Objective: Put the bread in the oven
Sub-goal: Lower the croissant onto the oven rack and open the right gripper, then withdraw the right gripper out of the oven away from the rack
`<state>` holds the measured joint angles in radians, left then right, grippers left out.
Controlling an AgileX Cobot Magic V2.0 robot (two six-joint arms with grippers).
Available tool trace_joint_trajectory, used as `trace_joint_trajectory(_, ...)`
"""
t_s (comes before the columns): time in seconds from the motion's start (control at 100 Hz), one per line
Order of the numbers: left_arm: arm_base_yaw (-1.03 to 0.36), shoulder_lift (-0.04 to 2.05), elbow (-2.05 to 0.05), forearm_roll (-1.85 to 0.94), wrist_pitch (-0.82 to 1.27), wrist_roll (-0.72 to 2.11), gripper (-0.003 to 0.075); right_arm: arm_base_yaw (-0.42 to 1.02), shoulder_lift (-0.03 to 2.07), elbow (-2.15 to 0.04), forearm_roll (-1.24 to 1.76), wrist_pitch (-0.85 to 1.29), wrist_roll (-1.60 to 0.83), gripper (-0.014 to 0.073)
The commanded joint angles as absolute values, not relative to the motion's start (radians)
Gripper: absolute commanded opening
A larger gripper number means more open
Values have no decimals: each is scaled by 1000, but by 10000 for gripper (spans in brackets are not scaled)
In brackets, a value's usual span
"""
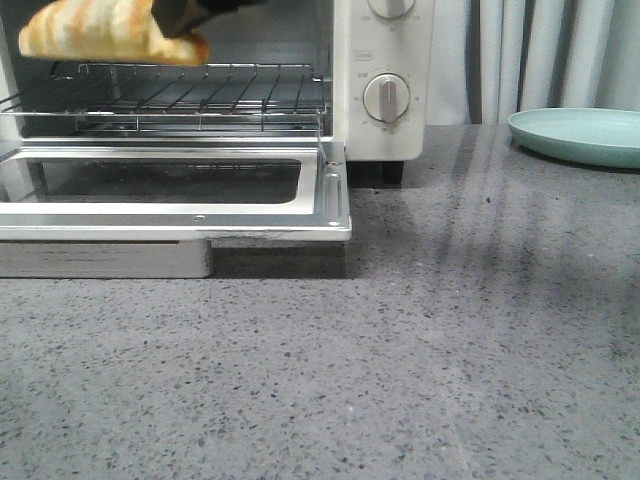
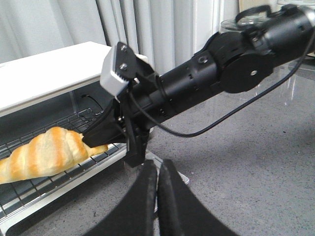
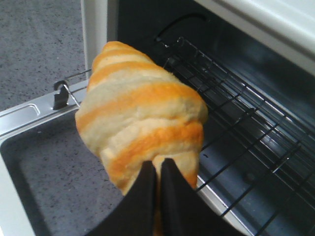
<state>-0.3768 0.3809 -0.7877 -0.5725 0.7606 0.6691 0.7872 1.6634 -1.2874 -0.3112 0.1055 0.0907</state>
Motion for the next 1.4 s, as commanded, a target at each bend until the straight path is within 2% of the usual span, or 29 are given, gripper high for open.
trace_joint_trajectory(0.0, -375, 390, -813, -610, 710, 659, -22, 763, 1644, -1327, -324, 0, 87, -69)
trace_joint_trajectory(0.5, -375, 390, -813, -610, 730, 659, -22, 697, 1660, -1367, -276, 0, 87, -50)
trace_joint_trajectory(0.59, -375, 390, -813, -610, 730, 659, -22, 693, 1660, -1367, -269, 0, 87, 76)
trace_joint_trajectory(0.74, -375, 390, -813, -608, 730, 659, -22, 693, 1660, -1367, -269, 48, 87, 444)
trace_joint_trajectory(0.82, -375, 390, -813, -606, 730, 659, -22, 693, 1660, -1367, -269, 69, 87, 519)
trace_joint_trajectory(1.01, -375, 387, -813, -588, 702, 657, -22, 716, 1617, -1367, -239, 107, 87, 512)
trace_joint_trajectory(1.06, -375, 383, -813, -578, 676, 636, -22, 728, 1595, -1367, -224, 131, 87, 479)
trace_joint_trajectory(1.15, -375, 356, -813, -524, 613, 563, -22, 758, 1548, -1367, -223, 208, 87, 341)
trace_joint_trajectory(1.32, -375, 278, -771, -300, 544, 386, -22, 821, 1418, -1297, -225, 282, 87, -24)
trace_joint_trajectory(1.36, -375, 254, -751, -246, 544, 328, -22, 833, 1366, -1254, -229, 266, 87, -78)
trace_joint_trajectory(1.39, -375, 236, -728, -192, 544, 283, -22, 837, 1328, -1222, -239, 255, 87, -67)
